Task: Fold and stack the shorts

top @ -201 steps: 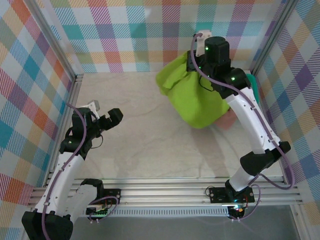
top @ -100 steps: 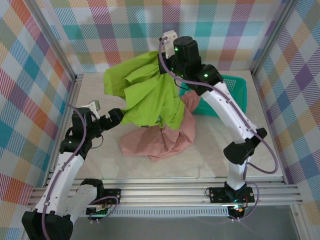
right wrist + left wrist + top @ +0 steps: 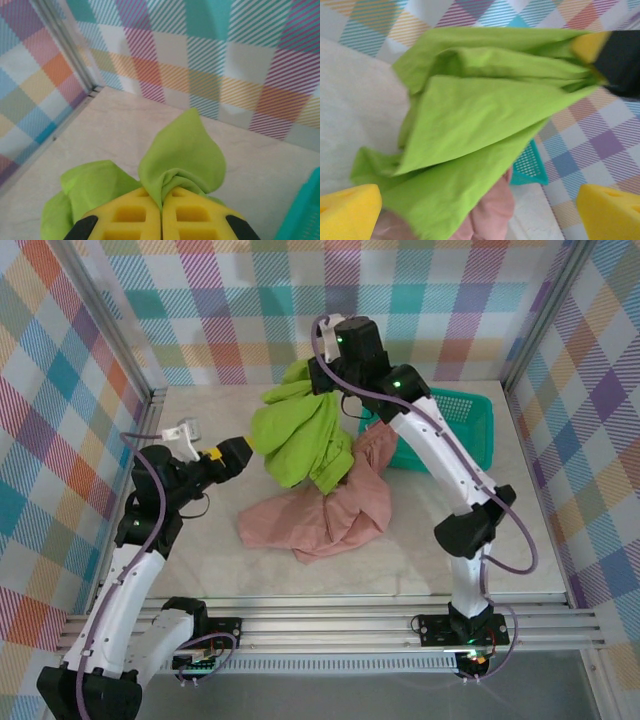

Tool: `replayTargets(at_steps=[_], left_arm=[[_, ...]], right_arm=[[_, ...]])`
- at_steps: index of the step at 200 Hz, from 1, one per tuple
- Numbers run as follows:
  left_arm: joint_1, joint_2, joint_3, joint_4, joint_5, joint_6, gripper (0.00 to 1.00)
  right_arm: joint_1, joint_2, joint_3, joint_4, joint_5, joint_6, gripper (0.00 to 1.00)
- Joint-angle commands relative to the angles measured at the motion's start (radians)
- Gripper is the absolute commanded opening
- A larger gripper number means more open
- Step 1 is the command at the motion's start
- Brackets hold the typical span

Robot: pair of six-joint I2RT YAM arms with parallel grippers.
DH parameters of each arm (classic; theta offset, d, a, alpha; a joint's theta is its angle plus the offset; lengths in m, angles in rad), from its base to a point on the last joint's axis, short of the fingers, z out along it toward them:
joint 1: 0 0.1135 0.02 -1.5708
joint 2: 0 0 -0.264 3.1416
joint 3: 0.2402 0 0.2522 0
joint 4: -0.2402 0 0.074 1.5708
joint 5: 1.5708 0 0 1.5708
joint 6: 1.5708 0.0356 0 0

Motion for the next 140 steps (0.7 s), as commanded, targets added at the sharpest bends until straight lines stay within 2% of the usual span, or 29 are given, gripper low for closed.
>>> replayTargets(at_steps=[1, 5, 10, 11, 13, 20, 28, 38, 58, 91, 100, 115, 140], left_arm=[[-0.019, 0.026, 0.028, 0.041, -0.009, -0.018, 1.0], [-0.022, 0.027, 0.022, 0.047, -0.019, -0.022, 1.0], [-0.024, 0.026, 0.014, 0.056, -0.031, -0.028, 1.0], [-0.024, 0.025, 0.012, 0.057, -0.034, -0.029, 1.0], [-0.025, 0.024, 0.008, 0.06, -0.041, -0.032, 1.0], [-0.027, 0.018, -0.001, 0.061, -0.065, -0.039, 1.0], [-0.029, 0.009, -0.008, 0.053, -0.095, -0.043, 1.0], [-0.029, 0.001, -0.013, 0.027, -0.13, -0.042, 1.0], [-0.029, 0.001, -0.009, -0.01, -0.142, -0.023, 1.0], [-0.032, 0.035, -0.023, -0.013, -0.134, -0.016, 1.0], [-0.032, 0.044, -0.026, -0.006, -0.129, -0.016, 1.0], [-0.035, 0.055, -0.027, -0.006, -0.122, -0.015, 1.0], [-0.038, 0.063, -0.027, -0.008, -0.12, -0.006, 1.0]], right_arm=[[0.005, 0.136, 0.119, -0.03, -0.215, 0.121, 0.07], [0.009, 0.162, 0.15, -0.04, -0.245, 0.124, 0.14], [0.013, 0.19, 0.191, -0.056, -0.279, 0.121, 0.3], [0.013, 0.19, 0.191, -0.056, -0.279, 0.121, 0.3], [0.016, 0.202, 0.215, -0.066, -0.295, 0.116, 0.41], [0.019, 0.228, 0.258, -0.088, -0.325, 0.103, 0.58], [0.018, 0.23, 0.275, -0.11, -0.318, 0.096, 0.7], [0.009, 0.2, 0.254, -0.127, -0.267, 0.084, 0.8], [-0.03, 0.082, 0.113, -0.138, -0.154, 0.066, 0.89], [-0.103, -0.24, -0.392, -0.049, -0.02, 0.087, 0.91], [-0.104, -0.325, -0.55, -0.006, 0.026, 0.078, 0.95], [-0.104, -0.406, -0.738, 0.022, 0.06, 0.067, 0.97], [-0.11, -0.45, -0.948, 0.043, 0.078, 0.082, 0.99]])
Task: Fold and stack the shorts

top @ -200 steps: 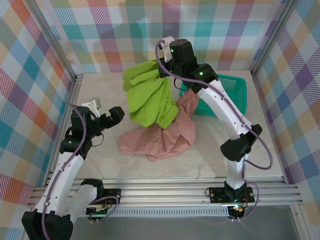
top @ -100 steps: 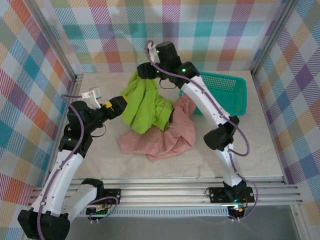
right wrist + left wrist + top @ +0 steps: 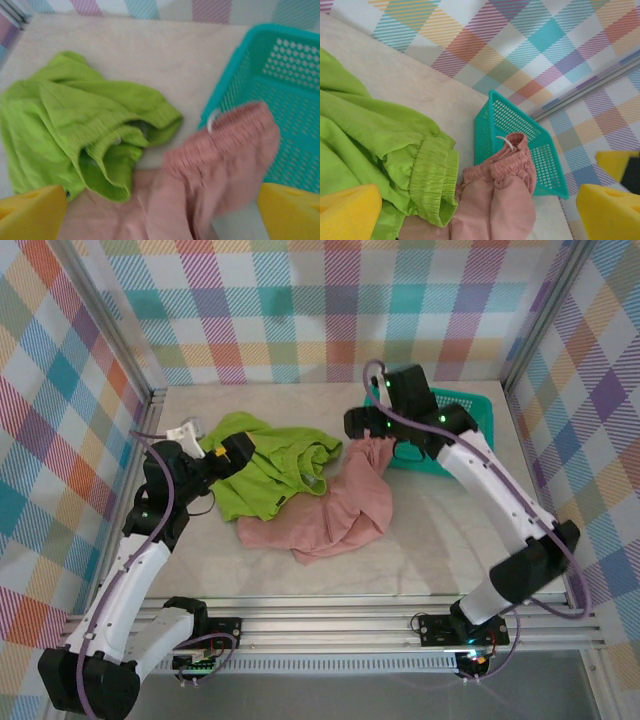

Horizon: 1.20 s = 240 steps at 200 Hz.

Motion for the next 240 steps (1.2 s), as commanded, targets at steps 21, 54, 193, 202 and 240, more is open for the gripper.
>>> replayTargets(at_steps=[21, 54, 193, 202, 240], left_arm=[[-0.014, 0.007, -0.009, -0.002, 0.009, 0.02, 1.0], [-0.018, 0.011, -0.008, -0.005, 0.014, 0.019, 1.0], [-0.019, -0.013, 0.002, -0.03, -0.015, 0.029, 1.0], [-0.019, -0.011, 0.001, -0.03, -0.016, 0.029, 1.0], [-0.019, -0.013, -0.009, -0.026, -0.02, 0.026, 1.0]], right_arm=[[0.016, 0.024, -0.294, 0.109, -0.02, 0.028, 0.99], [0.016, 0.108, -0.36, 0.167, -0.061, 0.055, 0.97], [-0.156, 0.008, 0.281, 0.12, 0.003, 0.042, 0.0], [-0.188, 0.036, 0.363, 0.114, 0.015, 0.037, 0.0], [-0.285, 0.206, 0.717, 0.122, 0.028, 0.026, 0.0]])
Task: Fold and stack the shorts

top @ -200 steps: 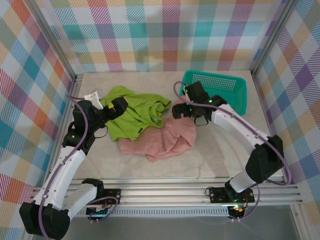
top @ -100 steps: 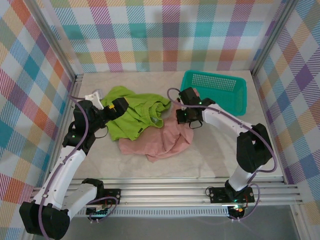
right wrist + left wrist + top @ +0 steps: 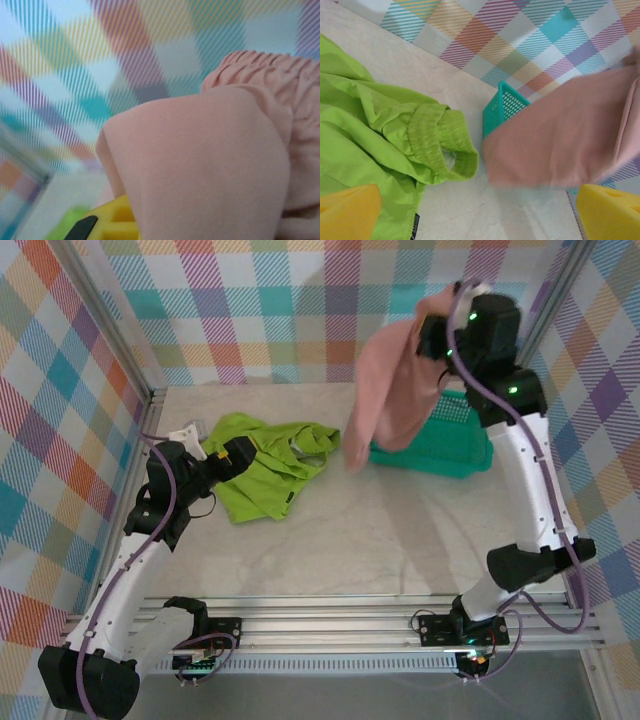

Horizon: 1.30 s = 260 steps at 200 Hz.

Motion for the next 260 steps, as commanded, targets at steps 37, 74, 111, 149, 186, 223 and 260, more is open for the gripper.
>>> replayTargets(at_steps=[37, 74, 111, 149, 186, 223, 260], left_arm=[[-0.013, -0.017, -0.013, 0.013, -0.012, 0.011, 1.0], [-0.013, -0.014, -0.021, 0.014, -0.016, 0.011, 1.0], [-0.013, -0.004, -0.029, 0.019, -0.012, 0.011, 1.0], [-0.013, -0.001, -0.037, 0.019, -0.015, 0.016, 1.0], [-0.013, 0.008, -0.036, 0.013, -0.008, 0.019, 1.0], [-0.013, 0.007, -0.035, -0.003, -0.015, 0.031, 1.0], [-0.013, 0.012, -0.038, 0.004, -0.012, 0.03, 1.0]], right_arm=[[-0.052, 0.27, 0.353, 0.02, 0.079, -0.031, 0.0], [-0.06, 0.316, 0.237, -0.006, 0.102, 0.028, 0.0], [-0.058, 0.25, -0.085, 0.064, 0.078, 0.144, 0.01], [-0.057, 0.197, -0.411, 0.128, 0.137, 0.221, 0.12], [-0.081, 0.262, -0.456, 0.031, 0.127, 0.263, 0.73], [-0.071, 0.218, -0.437, -0.005, 0.043, 0.228, 1.0], [0.075, 0.29, -0.263, -0.133, 0.283, 0.032, 0.99]])
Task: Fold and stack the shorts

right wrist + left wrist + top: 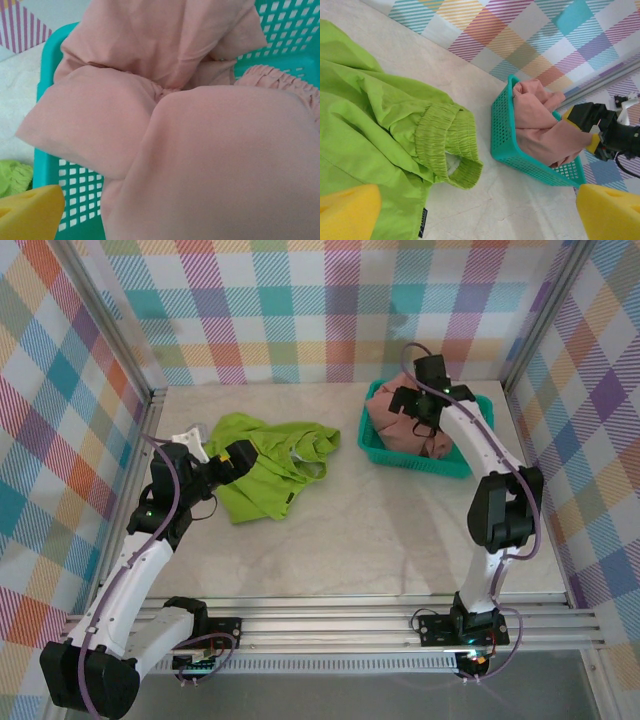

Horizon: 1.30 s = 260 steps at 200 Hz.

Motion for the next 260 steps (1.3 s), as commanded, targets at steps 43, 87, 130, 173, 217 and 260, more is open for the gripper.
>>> replayTargets(at_steps=[43, 87, 130, 173, 217, 260], left_arm=[[-0.013, 0.005, -0.012, 0.004, -0.008, 0.021, 1.0], [-0.012, 0.007, -0.013, 0.0, -0.009, 0.025, 1.0], [-0.013, 0.006, -0.013, -0.002, -0.01, 0.026, 1.0], [-0.013, 0.003, -0.016, -0.003, -0.011, 0.029, 1.0], [-0.013, 0.007, -0.023, 0.003, -0.012, 0.027, 1.0], [-0.013, 0.01, -0.027, 0.009, -0.009, 0.025, 1.0]], right_arm=[[0.181, 0.187, 0.324, -0.197, 0.078, -0.137, 0.99], [0.196, 0.314, 0.387, -0.215, -0.048, -0.146, 1.0], [0.185, 0.404, 0.418, -0.276, 0.046, -0.151, 0.87], [0.138, 0.382, 0.353, -0.237, 0.055, -0.203, 0.65], [0.103, 0.38, 0.311, -0.187, 0.052, -0.409, 0.45], [0.03, 0.399, 0.33, -0.177, -0.006, -0.526, 0.32]])
